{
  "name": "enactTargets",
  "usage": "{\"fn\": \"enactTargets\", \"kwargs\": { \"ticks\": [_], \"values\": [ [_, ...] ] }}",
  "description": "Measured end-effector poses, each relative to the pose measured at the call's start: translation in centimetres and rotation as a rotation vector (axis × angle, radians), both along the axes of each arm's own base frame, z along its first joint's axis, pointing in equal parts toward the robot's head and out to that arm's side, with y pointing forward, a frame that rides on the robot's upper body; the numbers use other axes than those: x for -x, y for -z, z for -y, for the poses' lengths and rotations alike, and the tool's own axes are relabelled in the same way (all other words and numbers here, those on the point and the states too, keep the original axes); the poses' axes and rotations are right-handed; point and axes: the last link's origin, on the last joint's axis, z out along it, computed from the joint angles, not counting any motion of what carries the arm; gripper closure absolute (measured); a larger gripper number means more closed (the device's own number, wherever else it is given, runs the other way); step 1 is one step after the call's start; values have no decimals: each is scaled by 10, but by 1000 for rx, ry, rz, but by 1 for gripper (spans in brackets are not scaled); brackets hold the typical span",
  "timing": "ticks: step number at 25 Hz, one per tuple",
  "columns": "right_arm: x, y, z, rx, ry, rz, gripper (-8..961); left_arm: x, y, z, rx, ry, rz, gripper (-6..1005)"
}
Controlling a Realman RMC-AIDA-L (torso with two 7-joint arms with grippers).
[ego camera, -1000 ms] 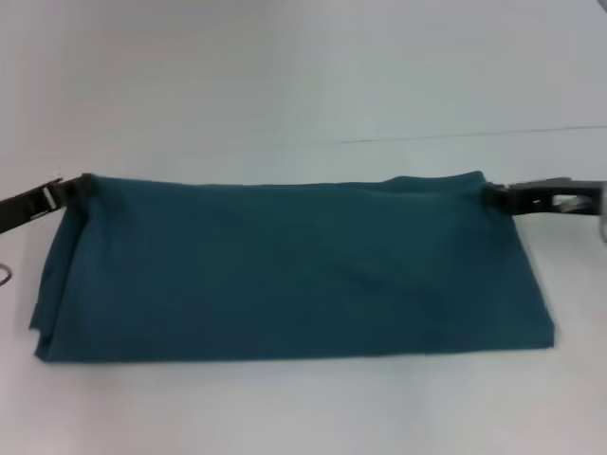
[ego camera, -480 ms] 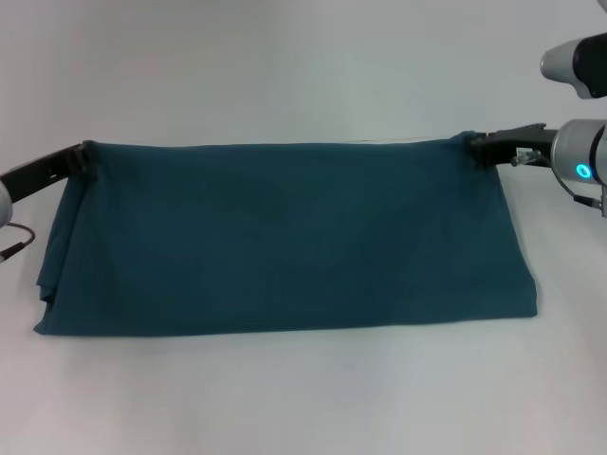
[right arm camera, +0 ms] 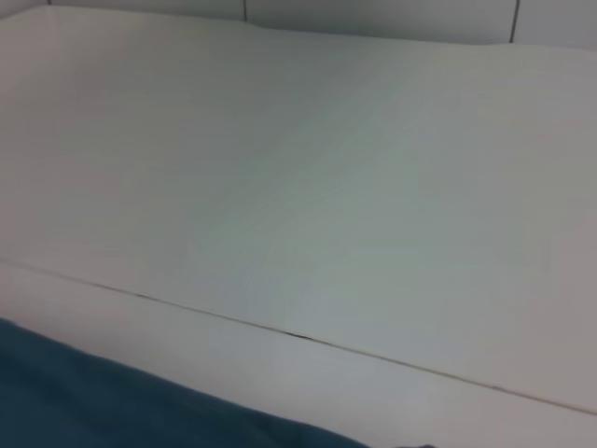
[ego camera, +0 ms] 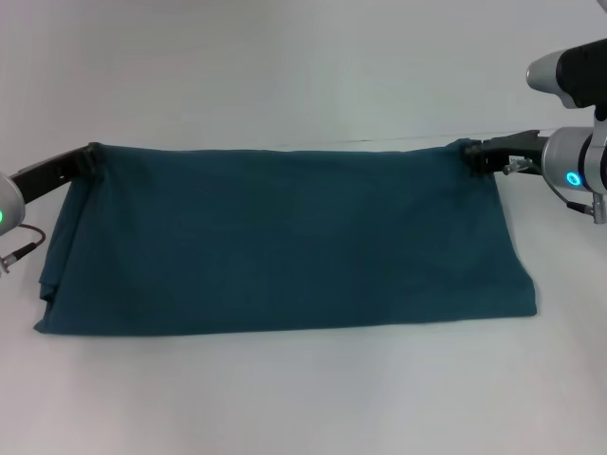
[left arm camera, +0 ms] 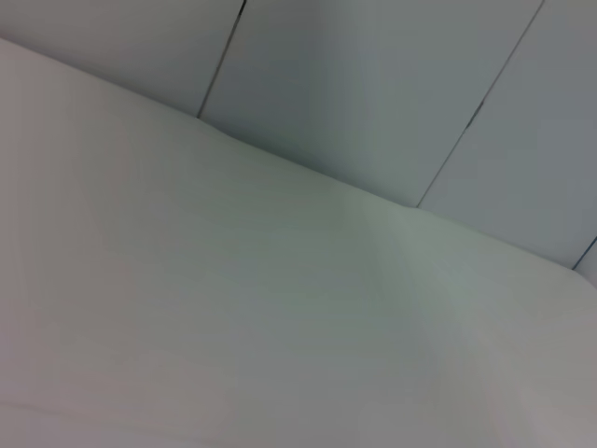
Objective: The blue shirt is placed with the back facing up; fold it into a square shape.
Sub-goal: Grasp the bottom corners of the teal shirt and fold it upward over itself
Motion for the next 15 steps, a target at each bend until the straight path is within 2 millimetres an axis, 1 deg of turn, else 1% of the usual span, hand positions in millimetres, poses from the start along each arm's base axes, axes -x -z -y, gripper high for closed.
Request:
{"fn": "enactTargets", "kwargs": {
  "ticks": [4, 9, 14, 15],
  "values": [
    [1, 2, 0, 7, -7, 9, 918, -1, 2, 0, 4, 3, -3, 898],
    [-1, 3, 1, 11, -7, 20, 888, -2, 5, 1, -2, -6, 9, 892],
    [-2, -4, 0, -24, -4, 21, 858, 6, 0, 2, -37, -44, 34, 886],
    [-2, -6, 0, -32, -3, 20, 852, 7, -1, 2, -45, -48, 40, 857]
  ]
}}
